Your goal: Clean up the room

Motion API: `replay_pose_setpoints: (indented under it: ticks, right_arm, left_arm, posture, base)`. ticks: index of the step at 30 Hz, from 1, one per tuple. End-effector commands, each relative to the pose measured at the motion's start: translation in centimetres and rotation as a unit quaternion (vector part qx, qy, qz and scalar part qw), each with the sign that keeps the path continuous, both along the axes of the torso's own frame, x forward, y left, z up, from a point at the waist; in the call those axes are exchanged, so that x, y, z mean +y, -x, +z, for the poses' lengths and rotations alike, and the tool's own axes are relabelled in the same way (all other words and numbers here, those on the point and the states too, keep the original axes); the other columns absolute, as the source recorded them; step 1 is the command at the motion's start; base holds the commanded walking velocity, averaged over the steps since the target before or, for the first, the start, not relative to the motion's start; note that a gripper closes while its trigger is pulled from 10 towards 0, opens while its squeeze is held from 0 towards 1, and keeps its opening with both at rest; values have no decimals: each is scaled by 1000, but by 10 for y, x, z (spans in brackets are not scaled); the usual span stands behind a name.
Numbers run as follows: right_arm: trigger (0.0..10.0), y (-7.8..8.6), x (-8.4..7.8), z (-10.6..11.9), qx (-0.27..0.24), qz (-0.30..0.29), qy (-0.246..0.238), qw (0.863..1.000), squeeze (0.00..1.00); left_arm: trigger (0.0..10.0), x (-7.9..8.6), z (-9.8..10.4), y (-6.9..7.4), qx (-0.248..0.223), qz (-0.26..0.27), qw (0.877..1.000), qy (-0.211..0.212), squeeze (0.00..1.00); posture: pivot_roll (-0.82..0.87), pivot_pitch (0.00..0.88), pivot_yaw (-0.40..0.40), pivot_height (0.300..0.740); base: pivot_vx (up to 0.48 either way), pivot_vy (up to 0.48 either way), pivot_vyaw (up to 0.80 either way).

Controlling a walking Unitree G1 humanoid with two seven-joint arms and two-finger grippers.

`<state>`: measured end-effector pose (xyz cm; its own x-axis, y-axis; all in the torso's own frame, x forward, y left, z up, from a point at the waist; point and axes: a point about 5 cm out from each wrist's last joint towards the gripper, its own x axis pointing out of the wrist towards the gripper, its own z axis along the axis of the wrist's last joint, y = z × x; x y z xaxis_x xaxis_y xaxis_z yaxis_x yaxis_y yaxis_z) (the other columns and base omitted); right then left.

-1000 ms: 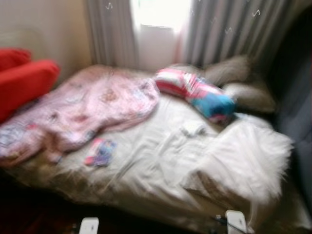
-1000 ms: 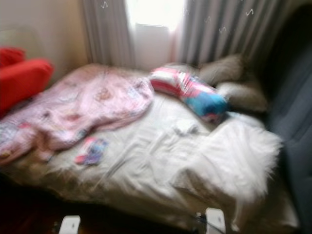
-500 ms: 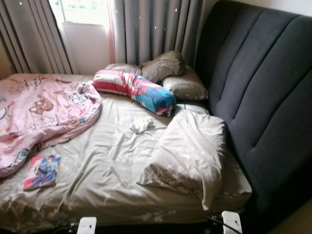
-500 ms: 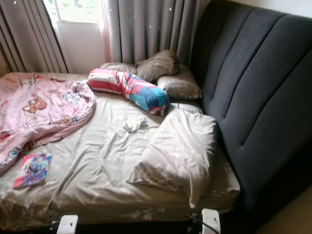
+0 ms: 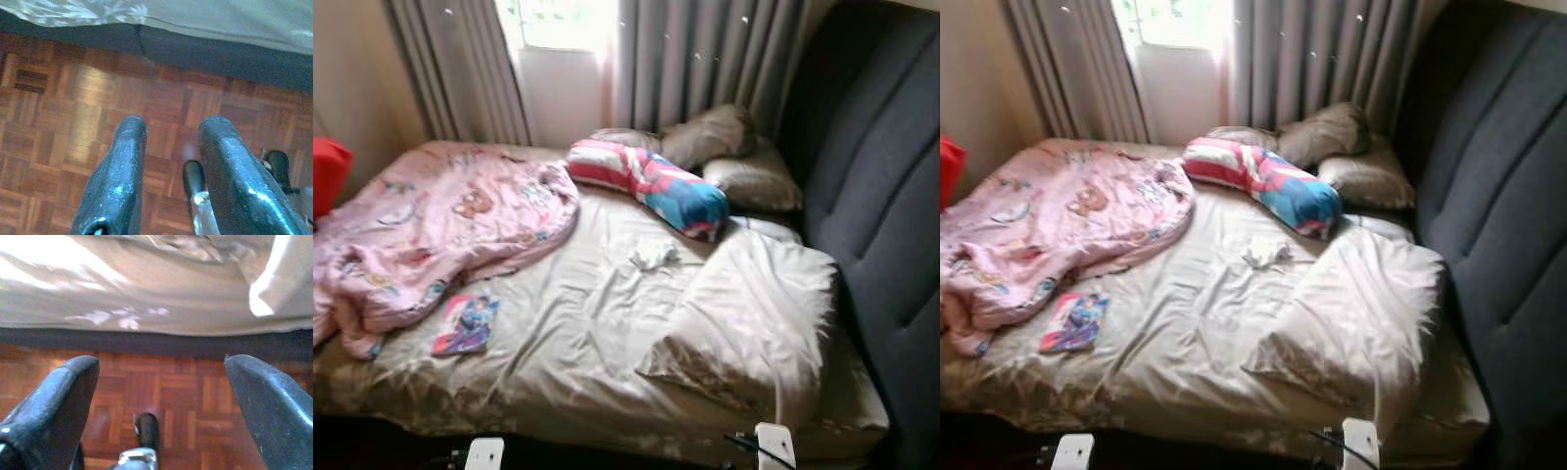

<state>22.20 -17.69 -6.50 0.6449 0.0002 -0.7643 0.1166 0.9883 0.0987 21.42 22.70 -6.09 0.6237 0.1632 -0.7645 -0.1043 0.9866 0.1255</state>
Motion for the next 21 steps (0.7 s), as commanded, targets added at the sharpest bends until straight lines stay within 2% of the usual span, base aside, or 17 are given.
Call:
replay_pose_setpoints:
  ticks: [1, 7, 14, 21]
  right_arm:
    - [10000, -1, -1, 0, -2, -8, -4, 1000, 0]
    - [10000, -1, -1, 1, -2, -2, -2, 1000, 0]
    - [10000, -1, -1, 1, -6, -7, -4, 1000, 0]
    - [10000, -2, -1, 1, -8, -8, -5, 1000, 0]
  left_arm:
    - [10000, 1, -1, 2, 8, -3, 1000, -2, 0]
    - [10000, 1, -1, 2, 8, -3, 1000, -1, 0]
    - [10000, 1, -1, 2, 8, -2, 1000, -2, 0]
    - [10000, 1, -1, 2, 4, 1, 1000, -2, 0]
  posture:
    - [3, 0, -28, 740]
    - [3, 0, -28, 740]
    - [4, 0, -27, 740]
    - [5, 0, -28, 740]
  base:
    - [281, 0, -781]
    - [283, 0, -772]
    - [281, 0, 0]
    - [0, 0, 0]
